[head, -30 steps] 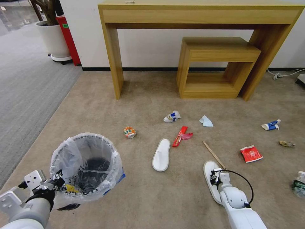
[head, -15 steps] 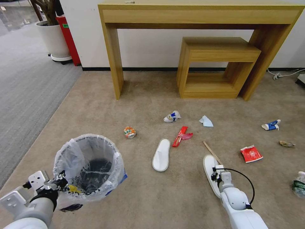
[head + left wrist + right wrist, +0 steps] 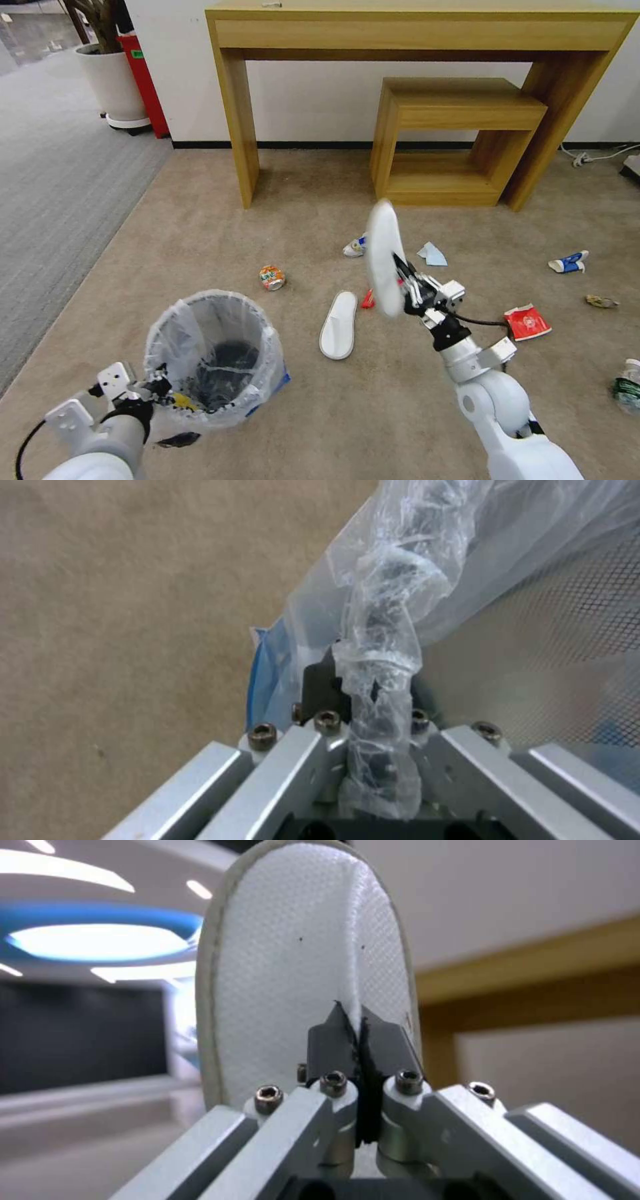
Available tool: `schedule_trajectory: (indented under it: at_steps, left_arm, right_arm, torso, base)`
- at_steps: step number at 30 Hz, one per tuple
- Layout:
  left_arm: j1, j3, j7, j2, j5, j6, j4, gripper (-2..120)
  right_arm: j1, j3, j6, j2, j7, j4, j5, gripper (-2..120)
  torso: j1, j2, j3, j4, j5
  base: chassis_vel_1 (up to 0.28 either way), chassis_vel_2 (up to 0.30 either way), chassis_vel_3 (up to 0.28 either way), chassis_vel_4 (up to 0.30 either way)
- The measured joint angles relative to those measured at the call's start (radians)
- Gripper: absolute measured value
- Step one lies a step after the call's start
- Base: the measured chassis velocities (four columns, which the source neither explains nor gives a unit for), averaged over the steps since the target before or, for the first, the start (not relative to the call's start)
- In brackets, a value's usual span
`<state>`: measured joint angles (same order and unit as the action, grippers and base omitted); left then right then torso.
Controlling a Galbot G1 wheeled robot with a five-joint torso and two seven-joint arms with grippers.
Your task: Pick up the trash bin and place the garbage on the floor into it.
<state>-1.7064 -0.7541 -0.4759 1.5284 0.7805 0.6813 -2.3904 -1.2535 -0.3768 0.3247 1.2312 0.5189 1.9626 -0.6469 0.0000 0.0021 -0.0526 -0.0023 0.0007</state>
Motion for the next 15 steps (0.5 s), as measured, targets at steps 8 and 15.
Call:
schedule_trajectory:
  at_steps: [8,15]
  left_arm:
    - [-0.016,0.094,0.001,0.022,-0.019,-0.005,0.002,1]
    - [-0.02,0.147,0.003,0.035,-0.041,-0.01,0.003,1]
  right_arm:
    - [0.055,0.14,0.018,0.042,0.108,-0.025,-0.029,0]
    - [0.039,0.231,0.046,0.072,0.132,-0.078,0.058,0]
  torso:
    - [0.0,0.0,0.0,0.0,0.0]
    - [0.0,0.0,0.0,-0.0001,0.0001]
  base:
    - [0.0,0.0,0.0,0.0]
    - [0.0,0.0,0.0,0.0]
